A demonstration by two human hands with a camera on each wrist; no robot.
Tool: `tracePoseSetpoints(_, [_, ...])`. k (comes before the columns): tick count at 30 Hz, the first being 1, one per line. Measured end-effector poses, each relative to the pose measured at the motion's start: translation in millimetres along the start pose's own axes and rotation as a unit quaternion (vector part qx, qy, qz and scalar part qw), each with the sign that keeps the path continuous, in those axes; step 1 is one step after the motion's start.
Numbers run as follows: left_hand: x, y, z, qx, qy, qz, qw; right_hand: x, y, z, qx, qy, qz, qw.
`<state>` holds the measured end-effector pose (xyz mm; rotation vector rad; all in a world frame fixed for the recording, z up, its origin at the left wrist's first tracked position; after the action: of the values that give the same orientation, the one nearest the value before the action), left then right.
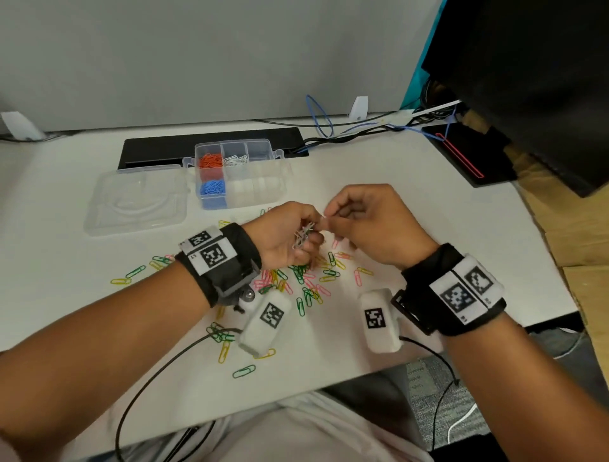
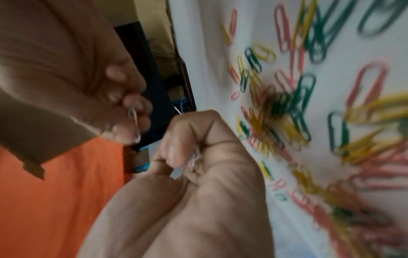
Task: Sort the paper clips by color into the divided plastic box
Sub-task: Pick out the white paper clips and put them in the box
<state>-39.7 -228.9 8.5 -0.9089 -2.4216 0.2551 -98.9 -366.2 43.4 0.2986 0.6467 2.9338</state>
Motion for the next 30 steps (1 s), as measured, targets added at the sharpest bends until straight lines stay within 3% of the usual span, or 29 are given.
tracePoseSetpoints(2, [5,0,5,0.071,-0.001,0.015,0.997,-7,-11,13,0.014,0.012,0.017,1.000])
tracePoseSetpoints(4, [10,9,6,0.106,-0.005,-0.011,0.994,-17,-10,17,0.039,0.025,-0.020,0.999])
tracePoseSetpoints(7, [22,40,-1,0.086,-0.042,-0.067,0.993,-39,6,2,0.036,-0.046,-0.060,0.997])
tracePoseSetpoints(11, [43,92,-16,0.114,-0.082,-0.124,0.982,-53,13,-33,0.158,-0.183,0.041,0.969])
tracePoseSetpoints(13, [52,110,-21,0.120,-0.092,-0.138,0.979,-52,10,-35,0.216,-0.201,0.084,0.952])
tracePoseSetpoints(17, [61,125,-31,0.109,-0.117,-0.163,0.973,-47,-5,-14,0.267,-0.132,0.106,0.949])
tracePoseSetpoints(21, [67,134,-43,0.108,-0.142,-0.171,0.969,-40,-31,-11,0.433,-0.105,0.191,0.875])
tracePoseSetpoints(25, [78,155,-57,0.132,-0.174,-0.180,0.959,-40,-44,-5,0.412,-0.092,0.150,0.894])
tracePoseSetpoints(28, [90,173,-68,0.155,-0.200,-0.200,0.946,-32,-62,0,0.449,-0.066,0.186,0.871])
tracePoseSetpoints(30, [97,183,-72,0.172,-0.216,-0.215,0.937,-32,-75,6,0.454,-0.040,0.169,0.874])
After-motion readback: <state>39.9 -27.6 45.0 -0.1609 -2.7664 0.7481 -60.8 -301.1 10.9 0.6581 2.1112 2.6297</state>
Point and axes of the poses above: each hand's wrist, its own x-axis away from the middle knuckle, its own y-axis out of the back of the hand, z = x × y, the point moved 2 cm from there along -x, towards the middle knuckle, and after that the axes turned 13 degrees about -y, right-handed, at the moved point
